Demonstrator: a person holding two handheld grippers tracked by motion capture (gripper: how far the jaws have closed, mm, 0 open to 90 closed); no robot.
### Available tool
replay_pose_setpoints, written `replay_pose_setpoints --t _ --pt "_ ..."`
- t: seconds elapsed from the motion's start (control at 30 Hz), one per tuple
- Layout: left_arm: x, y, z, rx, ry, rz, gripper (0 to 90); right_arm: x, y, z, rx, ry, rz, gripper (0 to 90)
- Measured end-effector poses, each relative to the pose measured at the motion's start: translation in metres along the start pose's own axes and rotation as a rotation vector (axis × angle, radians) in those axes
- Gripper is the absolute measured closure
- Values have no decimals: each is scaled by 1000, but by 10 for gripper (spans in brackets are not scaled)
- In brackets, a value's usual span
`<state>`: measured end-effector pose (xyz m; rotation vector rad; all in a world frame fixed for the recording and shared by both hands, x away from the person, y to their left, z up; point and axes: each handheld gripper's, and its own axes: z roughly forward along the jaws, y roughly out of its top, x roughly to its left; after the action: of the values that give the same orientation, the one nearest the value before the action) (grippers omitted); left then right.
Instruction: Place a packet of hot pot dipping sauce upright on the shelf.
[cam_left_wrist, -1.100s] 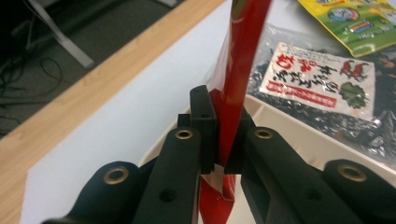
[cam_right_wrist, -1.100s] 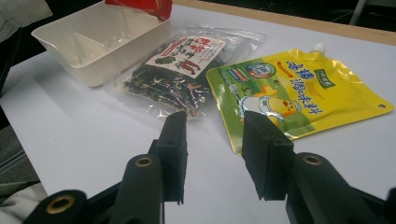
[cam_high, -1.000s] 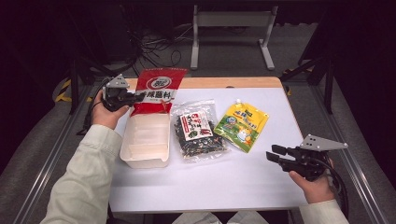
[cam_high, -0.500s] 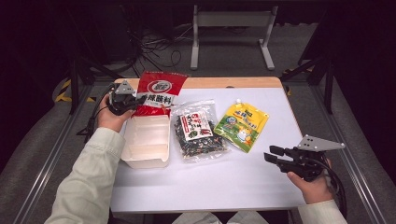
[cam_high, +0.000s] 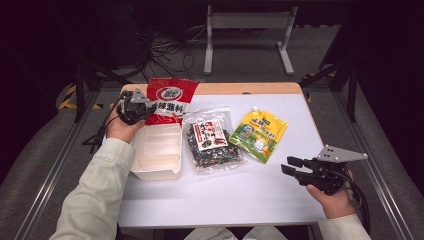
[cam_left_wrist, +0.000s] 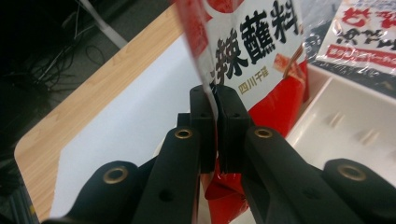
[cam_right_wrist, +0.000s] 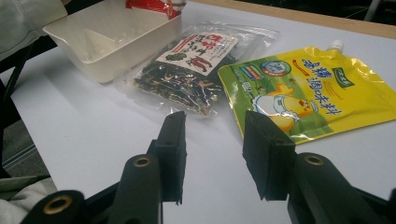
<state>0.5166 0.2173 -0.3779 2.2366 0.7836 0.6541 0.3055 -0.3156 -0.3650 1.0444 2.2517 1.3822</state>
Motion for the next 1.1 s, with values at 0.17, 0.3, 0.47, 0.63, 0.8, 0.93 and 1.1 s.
replay_pose_setpoints --t 0.17,0.3,0.47,0.63,0.8,0.93,1.1 --pt "-3 0 2 15 25 8 866 0 0 0 -2 3 2 590" --pt "0 -2 -8 -6 -11 -47 789 -1 -1 -1 -1 5 2 590" --pt "0 -2 -20 14 6 -13 823 -2 0 0 -7 7 6 589" --pt "-8 2 -15 73 80 68 881 2 2 5 2 19 -6 586" --pt "-10 0 -8 110 95 90 882 1 1 6 3 19 -5 586" --pt "-8 -11 2 158 76 58 882 2 1 6 4 21 -4 586" --pt "-2 -19 5 143 26 -7 882 3 1 7 6 23 -6 586"
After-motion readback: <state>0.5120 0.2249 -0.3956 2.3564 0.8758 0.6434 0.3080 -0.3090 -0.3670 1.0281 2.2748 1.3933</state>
